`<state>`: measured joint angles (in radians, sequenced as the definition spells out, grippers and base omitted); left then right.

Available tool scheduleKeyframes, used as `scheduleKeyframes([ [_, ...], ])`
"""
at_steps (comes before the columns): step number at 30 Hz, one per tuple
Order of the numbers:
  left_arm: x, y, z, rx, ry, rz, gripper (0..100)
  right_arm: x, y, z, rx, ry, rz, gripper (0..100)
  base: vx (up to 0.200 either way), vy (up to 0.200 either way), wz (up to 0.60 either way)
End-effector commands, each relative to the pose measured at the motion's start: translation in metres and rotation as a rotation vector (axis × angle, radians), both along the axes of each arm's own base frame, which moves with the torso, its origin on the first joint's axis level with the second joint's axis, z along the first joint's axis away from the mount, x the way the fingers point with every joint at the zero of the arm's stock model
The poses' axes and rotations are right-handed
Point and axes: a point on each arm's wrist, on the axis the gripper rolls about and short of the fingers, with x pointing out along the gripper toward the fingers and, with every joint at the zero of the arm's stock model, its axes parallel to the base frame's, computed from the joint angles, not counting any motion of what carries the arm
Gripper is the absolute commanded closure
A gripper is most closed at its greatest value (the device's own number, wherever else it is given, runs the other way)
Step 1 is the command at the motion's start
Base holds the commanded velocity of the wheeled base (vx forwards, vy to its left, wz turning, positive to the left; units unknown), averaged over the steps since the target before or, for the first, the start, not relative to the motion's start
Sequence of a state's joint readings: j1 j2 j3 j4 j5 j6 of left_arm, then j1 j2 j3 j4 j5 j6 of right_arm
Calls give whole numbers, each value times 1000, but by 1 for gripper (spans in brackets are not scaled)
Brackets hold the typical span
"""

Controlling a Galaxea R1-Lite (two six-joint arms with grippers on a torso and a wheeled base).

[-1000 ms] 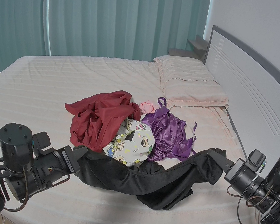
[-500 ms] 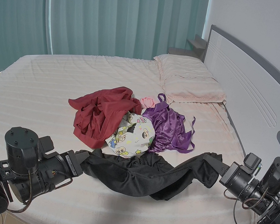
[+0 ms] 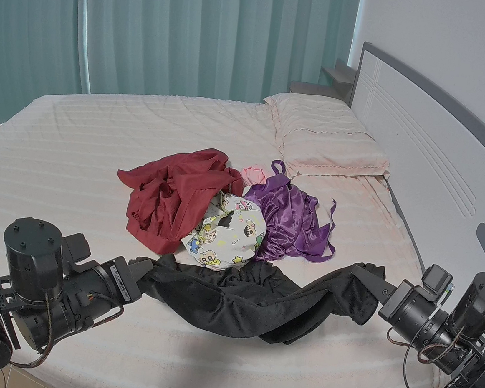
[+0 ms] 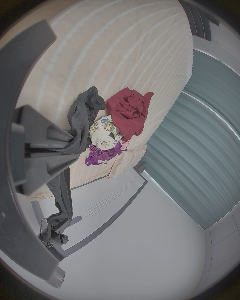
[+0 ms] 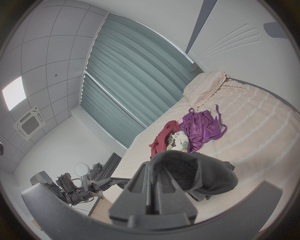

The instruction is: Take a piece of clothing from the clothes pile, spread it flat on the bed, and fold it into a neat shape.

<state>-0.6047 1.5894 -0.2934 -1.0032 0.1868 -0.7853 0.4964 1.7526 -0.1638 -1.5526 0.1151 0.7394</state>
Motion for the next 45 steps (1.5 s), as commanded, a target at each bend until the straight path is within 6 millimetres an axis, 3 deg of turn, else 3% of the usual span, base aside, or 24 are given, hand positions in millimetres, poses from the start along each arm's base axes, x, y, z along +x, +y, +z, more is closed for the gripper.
scheduleKeyframes([
  [1,-1,1,1,-2,-2,1,100,0,0,2,8,-16,-1,100,0,200,0],
  [45,-19,19,18,38,-40,5,100,-17,10,19,18,-98,31,100,0,200,0],
])
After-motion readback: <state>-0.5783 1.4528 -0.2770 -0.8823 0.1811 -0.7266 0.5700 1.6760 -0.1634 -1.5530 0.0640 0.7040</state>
